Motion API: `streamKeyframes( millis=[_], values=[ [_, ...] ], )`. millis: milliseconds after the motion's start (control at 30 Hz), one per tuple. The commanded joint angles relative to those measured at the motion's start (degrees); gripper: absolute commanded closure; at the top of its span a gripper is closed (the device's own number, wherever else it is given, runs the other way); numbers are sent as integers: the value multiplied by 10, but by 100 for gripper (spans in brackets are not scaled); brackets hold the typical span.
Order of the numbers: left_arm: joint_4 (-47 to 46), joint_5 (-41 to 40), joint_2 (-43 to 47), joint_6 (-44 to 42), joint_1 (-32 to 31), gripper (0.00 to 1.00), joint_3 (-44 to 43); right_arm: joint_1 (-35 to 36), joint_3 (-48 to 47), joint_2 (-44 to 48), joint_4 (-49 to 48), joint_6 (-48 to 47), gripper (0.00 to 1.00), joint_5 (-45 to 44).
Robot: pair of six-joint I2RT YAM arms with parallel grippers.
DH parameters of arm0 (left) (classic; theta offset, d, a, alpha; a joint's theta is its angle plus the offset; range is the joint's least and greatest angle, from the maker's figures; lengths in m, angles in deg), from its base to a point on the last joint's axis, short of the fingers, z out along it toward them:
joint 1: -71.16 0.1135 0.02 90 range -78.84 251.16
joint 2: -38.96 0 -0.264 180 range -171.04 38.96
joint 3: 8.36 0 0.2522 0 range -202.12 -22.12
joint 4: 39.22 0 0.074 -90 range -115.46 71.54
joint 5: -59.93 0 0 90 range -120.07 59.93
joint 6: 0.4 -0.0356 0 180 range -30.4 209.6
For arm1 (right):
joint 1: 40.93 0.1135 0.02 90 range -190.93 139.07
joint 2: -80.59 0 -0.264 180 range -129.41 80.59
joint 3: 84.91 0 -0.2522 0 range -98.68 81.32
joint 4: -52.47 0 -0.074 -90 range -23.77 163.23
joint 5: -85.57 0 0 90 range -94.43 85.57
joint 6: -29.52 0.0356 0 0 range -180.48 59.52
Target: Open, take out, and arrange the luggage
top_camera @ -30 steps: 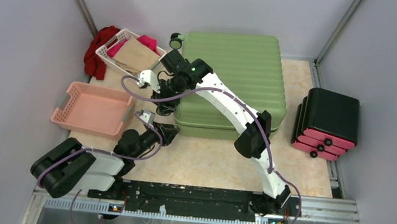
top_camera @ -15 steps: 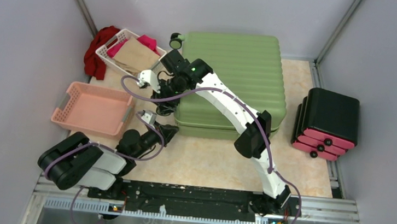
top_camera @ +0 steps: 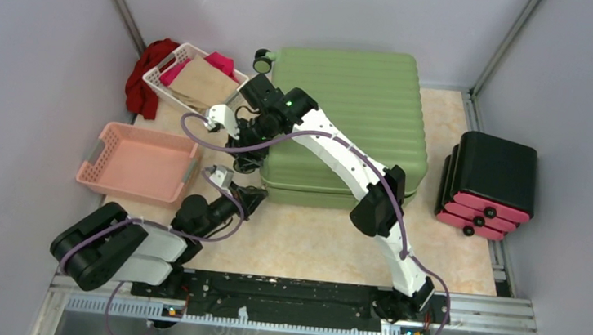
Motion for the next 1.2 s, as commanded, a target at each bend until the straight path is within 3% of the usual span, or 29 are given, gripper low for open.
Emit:
streamKeyframes(
  millis=[0, 133, 267, 333, 467, 500, 633, 967, 1167],
  values=[
    [-14, -21, 34, -8, 0, 81, 57, -17, -18, 71, -4, -11, 100, 13],
    [-3, -27, 49, -5, 0, 71, 55, -17, -17, 70, -4, -11, 100, 13],
    [5, -24, 49, -7, 0, 71, 46, -17, -17, 71, -4, -11, 100, 14],
    [-2, -22, 43, -5, 0, 74, 45, -17, -16, 72, -3, -11, 100, 14],
    [-27, -10, 26, -2, 0, 99, 45, -17, -13, 74, -1, -12, 100, 14],
    [-31, -8, 23, -1, 0, 100, 45, -17, -12, 74, -1, -13, 100, 13],
    [-29, -15, 23, 7, 1, 100, 50, -17, -8, 82, 4, -21, 100, 5],
    [102, -80, 93, 65, 1, 100, 57, -17, 23, 130, 28, -63, 100, -8],
    [128, -99, 97, 87, 2, 100, 55, -17, 41, 154, 33, -69, 100, -8]
  ],
)
